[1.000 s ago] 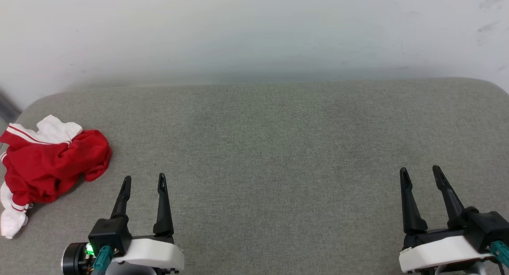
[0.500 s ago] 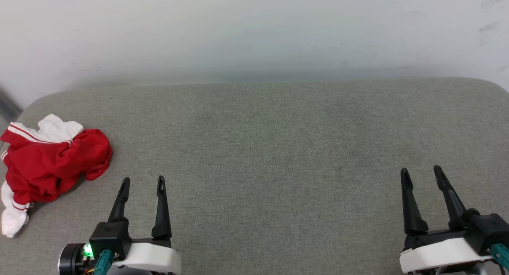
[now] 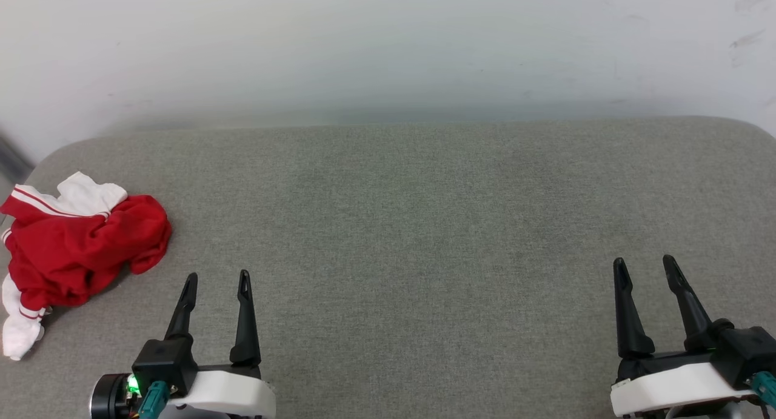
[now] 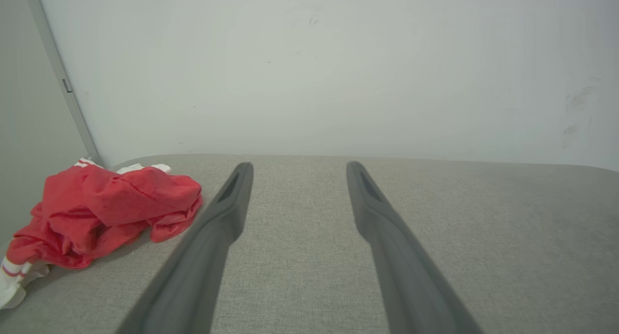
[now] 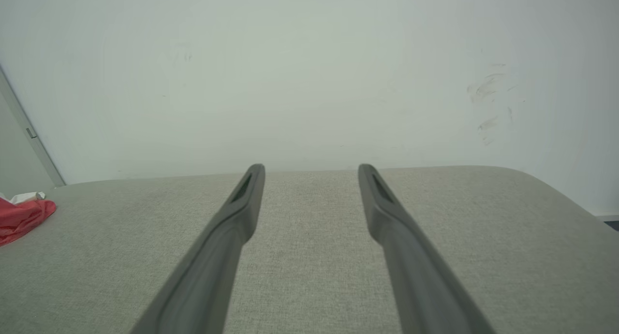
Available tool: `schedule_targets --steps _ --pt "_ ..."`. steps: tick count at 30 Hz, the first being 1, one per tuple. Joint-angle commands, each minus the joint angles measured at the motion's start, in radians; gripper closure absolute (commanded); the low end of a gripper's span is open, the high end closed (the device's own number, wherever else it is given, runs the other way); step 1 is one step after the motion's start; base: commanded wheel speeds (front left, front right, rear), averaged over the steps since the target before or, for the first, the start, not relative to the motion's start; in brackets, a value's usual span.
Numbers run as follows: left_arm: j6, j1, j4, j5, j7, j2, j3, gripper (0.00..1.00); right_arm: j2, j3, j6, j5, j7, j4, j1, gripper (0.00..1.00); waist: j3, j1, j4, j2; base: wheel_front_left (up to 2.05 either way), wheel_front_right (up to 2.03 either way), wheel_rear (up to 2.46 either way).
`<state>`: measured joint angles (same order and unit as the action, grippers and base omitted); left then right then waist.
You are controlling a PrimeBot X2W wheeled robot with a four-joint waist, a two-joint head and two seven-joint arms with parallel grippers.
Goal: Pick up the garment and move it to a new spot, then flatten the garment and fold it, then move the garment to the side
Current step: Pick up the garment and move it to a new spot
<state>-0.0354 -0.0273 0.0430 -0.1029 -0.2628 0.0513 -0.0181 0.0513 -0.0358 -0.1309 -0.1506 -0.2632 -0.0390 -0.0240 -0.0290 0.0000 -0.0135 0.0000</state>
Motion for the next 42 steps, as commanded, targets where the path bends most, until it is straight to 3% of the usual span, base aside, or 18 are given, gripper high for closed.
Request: schedule_targets --steps 1,11,42 --pt "-0.001 0.0 0.002 -0.005 -0.003 -0.001 0.003 0.0 -0.002 -0.001 0.0 -0.006 -0.002 -0.001 -0.003 0.0 -0.001 0.0 -0.002 0.0 0.0 0.0 0.0" --pt "-0.003 0.017 0.006 -0.01 -0.003 -0.001 0.01 0.0 -0.002 -0.003 0.0 -0.005 -0.002 0.007 -0.01 0.0 -0.011 0.0 -0.064 0.0 0.0 0.0 0.0" --pt "-0.015 0.022 0.015 -0.061 -0.003 -0.001 0.045 0.0 -0.002 0.009 0.0 0.05 -0.002 0.019 -0.011 0.0 -0.024 0.0 -0.44 0.0 0.0 0.0 0.0"
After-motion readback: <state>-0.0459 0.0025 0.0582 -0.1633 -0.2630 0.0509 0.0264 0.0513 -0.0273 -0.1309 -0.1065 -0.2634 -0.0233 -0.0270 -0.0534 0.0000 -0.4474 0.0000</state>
